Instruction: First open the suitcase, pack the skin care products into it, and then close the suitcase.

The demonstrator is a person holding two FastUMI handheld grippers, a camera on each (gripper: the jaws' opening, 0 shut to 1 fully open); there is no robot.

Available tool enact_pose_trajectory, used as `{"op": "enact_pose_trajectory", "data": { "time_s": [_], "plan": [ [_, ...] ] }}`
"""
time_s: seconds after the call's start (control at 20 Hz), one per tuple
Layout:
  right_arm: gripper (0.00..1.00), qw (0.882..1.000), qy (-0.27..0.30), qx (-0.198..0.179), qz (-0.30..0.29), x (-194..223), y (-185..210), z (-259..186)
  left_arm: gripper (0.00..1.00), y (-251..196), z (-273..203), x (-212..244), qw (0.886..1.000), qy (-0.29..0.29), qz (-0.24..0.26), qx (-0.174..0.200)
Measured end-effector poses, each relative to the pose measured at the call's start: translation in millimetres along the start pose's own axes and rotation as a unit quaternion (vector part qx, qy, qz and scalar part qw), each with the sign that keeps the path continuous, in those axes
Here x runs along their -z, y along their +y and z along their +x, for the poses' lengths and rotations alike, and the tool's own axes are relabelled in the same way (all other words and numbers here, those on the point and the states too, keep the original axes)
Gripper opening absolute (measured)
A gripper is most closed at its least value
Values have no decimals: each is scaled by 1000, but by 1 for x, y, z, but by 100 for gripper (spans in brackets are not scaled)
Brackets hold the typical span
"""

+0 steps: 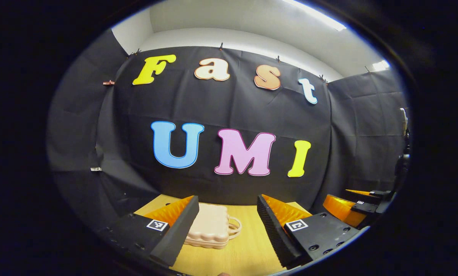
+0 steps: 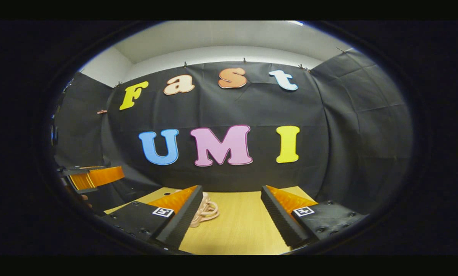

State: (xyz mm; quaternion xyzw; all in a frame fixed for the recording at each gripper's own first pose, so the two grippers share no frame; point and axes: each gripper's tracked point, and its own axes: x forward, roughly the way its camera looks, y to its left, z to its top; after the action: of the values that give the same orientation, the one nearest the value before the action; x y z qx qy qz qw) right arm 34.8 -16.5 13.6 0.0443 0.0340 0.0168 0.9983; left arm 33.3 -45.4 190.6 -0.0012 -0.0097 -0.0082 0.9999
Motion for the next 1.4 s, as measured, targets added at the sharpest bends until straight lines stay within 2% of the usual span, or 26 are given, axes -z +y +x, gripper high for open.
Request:
{"op": "enact_pose_trajectory", "data": {
  "time_s": [0.05,0.1,0.15,0.3,0.35,0.4,0.55,0.6,0.65,1.05,1.25,1.4],
  "plan": [
    [97,1000,1,-1,-1,2,0,1,96,1,-1,0,1000,1,-7,-2],
    [89,1000,3,0,-4,3,-2,1,96,1,-1,-1,1000,0,-13,-1],
    [97,1000,6,2,-6,4,-5,1,96,1,-2,0,1000,0,-16,0],
    [96,1000,16,6,-5,9,-11,0,96,4,-1,1,1000,1,-11,-2],
    [88,1000,15,8,-6,7,-13,-1,92,2,0,2,1000,1,-11,2],
    [96,1000,15,11,-7,6,-16,-1,95,1,1,3,1000,2,-10,6],
    [96,1000,15,18,-8,7,-21,-1,96,-2,2,3,1000,1,-5,14],
    [100,1000,16,19,-7,8,-20,-2,96,-4,2,4,1000,0,-4,17],
    [96,1000,18,19,-8,8,-20,-1,96,-4,2,4,1000,1,-3,18],
    [96,999,25,29,-12,12,-21,-4,96,-4,7,8,1000,5,15,20],
    [96,999,21,37,-12,8,-28,-7,96,-8,12,11,1000,7,-8,21],
    [97,999,20,46,-11,8,-36,-6,96,-9,14,17,1000,14,-1,22]
  ]
}}
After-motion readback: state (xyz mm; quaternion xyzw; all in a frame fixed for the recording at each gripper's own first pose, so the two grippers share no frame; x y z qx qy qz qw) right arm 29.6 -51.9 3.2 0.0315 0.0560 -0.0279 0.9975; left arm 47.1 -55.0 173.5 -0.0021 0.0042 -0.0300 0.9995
